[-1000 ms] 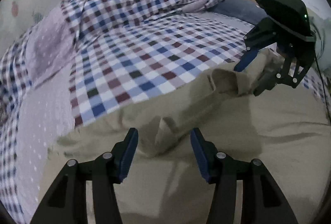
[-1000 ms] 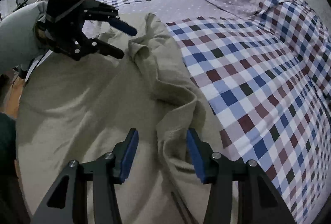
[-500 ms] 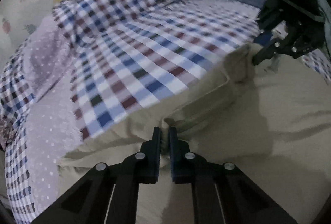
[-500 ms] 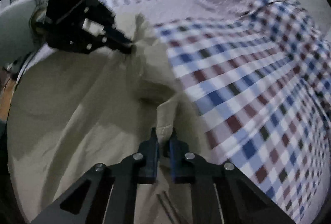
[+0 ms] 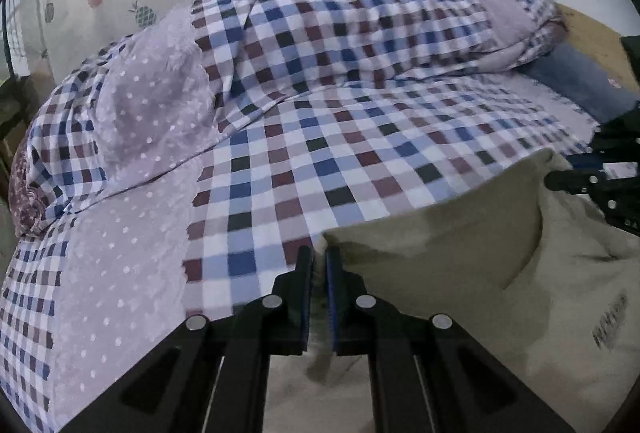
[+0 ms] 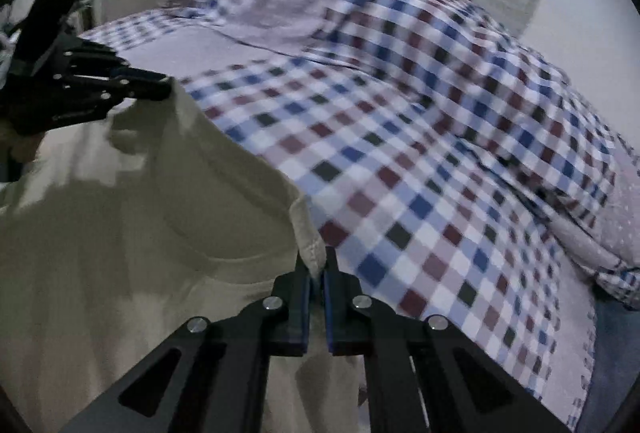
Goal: Fold clothes
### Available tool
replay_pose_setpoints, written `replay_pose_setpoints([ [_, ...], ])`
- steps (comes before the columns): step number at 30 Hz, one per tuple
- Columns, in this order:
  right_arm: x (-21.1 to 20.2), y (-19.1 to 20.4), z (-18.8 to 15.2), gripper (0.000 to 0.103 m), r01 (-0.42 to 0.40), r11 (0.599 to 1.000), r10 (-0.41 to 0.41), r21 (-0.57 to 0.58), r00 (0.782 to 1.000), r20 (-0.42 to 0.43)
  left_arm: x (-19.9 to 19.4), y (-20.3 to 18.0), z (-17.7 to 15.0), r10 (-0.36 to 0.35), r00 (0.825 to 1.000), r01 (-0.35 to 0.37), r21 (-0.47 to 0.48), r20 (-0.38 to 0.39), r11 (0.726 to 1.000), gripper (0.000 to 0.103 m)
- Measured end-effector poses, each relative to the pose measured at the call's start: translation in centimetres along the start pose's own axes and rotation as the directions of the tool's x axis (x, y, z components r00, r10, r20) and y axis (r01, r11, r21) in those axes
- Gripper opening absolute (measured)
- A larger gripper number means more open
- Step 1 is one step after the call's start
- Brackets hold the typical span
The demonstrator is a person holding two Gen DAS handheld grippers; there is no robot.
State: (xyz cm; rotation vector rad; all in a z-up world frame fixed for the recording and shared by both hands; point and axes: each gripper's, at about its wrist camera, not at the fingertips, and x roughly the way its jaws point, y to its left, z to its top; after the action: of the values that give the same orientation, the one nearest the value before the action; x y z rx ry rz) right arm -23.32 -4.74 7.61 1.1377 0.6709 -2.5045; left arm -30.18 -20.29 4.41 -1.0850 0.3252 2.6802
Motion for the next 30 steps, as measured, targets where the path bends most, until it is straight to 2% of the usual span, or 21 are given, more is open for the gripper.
replay_pose_setpoints([
  [4,2.5,-1.7,0.5,0.003,0.058,0.998,-0.057,0.028,0.998,-0.04,2.5,-0.8,1.3,0.049,0.999,-0.049,-0.003,-0.019,0.999,0.006],
  [9,5.0,-2.6,1.2,0.003,0.121,0.993,-0.12,0.012,0.989,-0.09,4.7,-1.6,1.5,0.092,0.994,-0.092,0.0,-0.05,0.996,0.006],
  [17,9.0,-2.1,0.4,0.004,0.169,0.985,-0.161,0.028,0.97,-0.18,7.7,-2.6,1.6,0.151,0.984,-0.151,0.005,-0.096,0.988,0.008],
  [18,8.9,-2.1,0.4,0.006,0.182,0.983,-0.174,0.031,0.97,-0.171,7.6,-2.6,1.6,0.15,0.984,-0.15,0.001,-0.097,0.989,0.009],
  [20,8.7,-2.5,0.6,0.024,0.218,0.975,-0.208,0.05,0.965,-0.161,7.3,-2.5,1.5,0.147,0.984,-0.148,-0.006,-0.101,0.989,0.014],
  [21,8.1,-3.1,0.5,0.03,0.224,0.972,-0.211,0.075,0.966,-0.148,7.0,-2.2,1.5,0.137,0.985,-0.14,-0.015,-0.105,0.99,0.021],
  [22,7.5,-3.8,0.4,0.042,0.229,0.968,-0.215,0.1,0.967,-0.136,6.6,-1.9,1.3,0.126,0.986,-0.13,-0.029,-0.111,0.991,0.035],
  [23,6.9,-4.5,0.3,0.048,0.234,0.964,-0.218,0.126,0.968,-0.125,6.2,-1.6,1.1,0.115,0.986,-0.121,-0.043,-0.116,0.992,0.055],
  [25,5.3,-6.3,-0.2,0.049,0.214,0.957,-0.195,0.198,0.975,-0.111,5.3,-1.1,0.5,0.083,0.989,-0.092,-0.068,-0.124,0.993,0.075],
  [28,1.2,-10.1,-2.2,0.05,0.075,0.942,-0.059,0.327,0.997,-0.059,3.2,-0.8,-1.1,0.008,0.992,-0.019,-0.093,-0.122,0.995,0.077],
  [30,-2.2,-12.3,-4.4,0.05,0.002,0.926,0.005,0.378,1.0,-0.018,1.0,-0.8,-2.5,-0.034,0.993,0.02,-0.122,-0.11,0.992,0.077],
])
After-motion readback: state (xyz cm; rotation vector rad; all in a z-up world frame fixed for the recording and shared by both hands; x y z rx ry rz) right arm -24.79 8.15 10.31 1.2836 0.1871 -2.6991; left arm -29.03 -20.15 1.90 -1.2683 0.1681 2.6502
